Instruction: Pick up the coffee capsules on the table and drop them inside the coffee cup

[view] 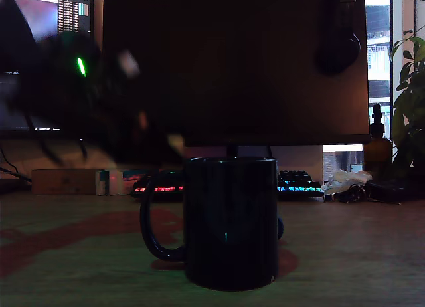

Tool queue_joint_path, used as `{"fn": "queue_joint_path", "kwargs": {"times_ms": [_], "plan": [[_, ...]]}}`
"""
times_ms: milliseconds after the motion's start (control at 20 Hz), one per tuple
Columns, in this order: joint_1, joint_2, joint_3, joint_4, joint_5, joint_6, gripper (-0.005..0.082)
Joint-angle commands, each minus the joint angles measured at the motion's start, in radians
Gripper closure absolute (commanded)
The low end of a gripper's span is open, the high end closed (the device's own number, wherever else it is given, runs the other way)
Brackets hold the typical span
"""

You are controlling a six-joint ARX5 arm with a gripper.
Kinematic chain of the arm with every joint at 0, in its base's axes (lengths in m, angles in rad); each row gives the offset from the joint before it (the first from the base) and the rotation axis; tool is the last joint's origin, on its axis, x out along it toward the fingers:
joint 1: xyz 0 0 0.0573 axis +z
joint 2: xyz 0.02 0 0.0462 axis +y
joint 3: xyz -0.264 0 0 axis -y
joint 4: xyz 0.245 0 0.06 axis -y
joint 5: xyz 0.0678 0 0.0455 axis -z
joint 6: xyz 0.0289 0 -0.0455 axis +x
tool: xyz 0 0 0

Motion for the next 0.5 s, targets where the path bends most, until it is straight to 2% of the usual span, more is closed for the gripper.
{"fn": "queue_joint_path", "kwargs": {"times_ms": [0,250,450], "plan": [[0.003,-0.069,-0.013,-0.055,0.005,-0.004,0.0522],[-0.021,-0.280,-0.013,-0.208,0.009,-0.007,0.0522],[-0.048,-0.372,-0.013,-0.327,0.009,-0.027,0.0522]]}}
